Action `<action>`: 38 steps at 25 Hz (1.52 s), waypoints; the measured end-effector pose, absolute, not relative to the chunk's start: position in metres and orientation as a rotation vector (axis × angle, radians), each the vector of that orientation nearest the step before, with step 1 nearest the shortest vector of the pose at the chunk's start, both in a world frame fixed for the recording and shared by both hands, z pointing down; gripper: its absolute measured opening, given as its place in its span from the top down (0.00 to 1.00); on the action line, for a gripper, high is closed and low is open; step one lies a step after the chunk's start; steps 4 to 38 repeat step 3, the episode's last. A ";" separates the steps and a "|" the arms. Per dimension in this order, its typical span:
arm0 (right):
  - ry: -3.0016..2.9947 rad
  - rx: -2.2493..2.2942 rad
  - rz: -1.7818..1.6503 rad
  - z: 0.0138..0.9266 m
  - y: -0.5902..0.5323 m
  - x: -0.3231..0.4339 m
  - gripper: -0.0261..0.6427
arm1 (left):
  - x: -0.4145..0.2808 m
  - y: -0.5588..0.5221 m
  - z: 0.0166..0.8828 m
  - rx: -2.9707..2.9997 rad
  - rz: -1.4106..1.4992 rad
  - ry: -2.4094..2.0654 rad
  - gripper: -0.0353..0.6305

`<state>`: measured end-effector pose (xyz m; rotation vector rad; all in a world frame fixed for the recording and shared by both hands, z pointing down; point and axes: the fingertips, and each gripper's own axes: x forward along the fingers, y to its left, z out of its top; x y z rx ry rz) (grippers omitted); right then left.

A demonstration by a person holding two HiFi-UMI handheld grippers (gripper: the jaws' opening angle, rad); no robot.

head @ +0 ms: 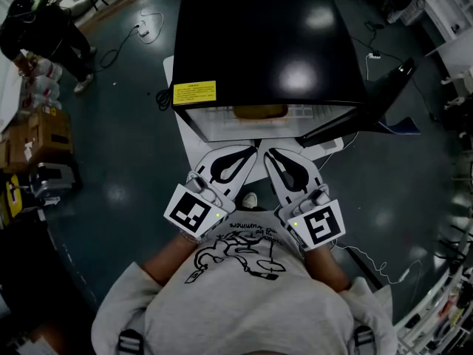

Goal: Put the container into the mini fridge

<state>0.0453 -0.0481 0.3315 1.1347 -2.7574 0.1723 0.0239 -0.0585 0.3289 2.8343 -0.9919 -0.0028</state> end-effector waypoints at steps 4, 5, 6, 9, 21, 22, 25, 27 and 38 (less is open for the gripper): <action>-2.757 1.131 0.170 0.331 -0.048 0.046 0.89 | 0.025 -0.058 0.331 2.830 0.006 -0.991 0.92; -2.757 1.131 0.170 0.331 -0.048 0.046 0.89 | 0.025 -0.058 0.331 2.830 0.006 -0.991 0.92; -2.757 1.131 0.170 0.331 -0.048 0.046 0.89 | 0.025 -0.058 0.331 2.830 0.006 -0.991 0.92; -2.757 1.131 0.170 0.331 -0.048 0.046 0.89 | 0.025 -0.058 0.331 2.830 0.006 -0.991 0.92; -2.757 1.131 0.170 0.331 -0.048 0.046 0.89 | 0.025 -0.058 0.331 2.830 0.006 -0.991 0.92; -2.757 1.131 0.170 0.331 -0.048 0.046 0.89 | 0.025 -0.058 0.331 2.830 0.006 -0.991 0.92; -2.757 1.131 0.170 0.331 -0.048 0.046 0.89 | 0.025 -0.058 0.331 2.830 0.006 -0.991 0.92; -2.757 1.131 0.170 0.331 -0.048 0.046 0.89 | 0.025 -0.058 0.331 2.830 0.006 -0.991 0.92; -2.757 1.131 0.170 0.331 -0.048 0.046 0.89 | 0.025 -0.058 0.331 2.830 0.006 -0.991 0.92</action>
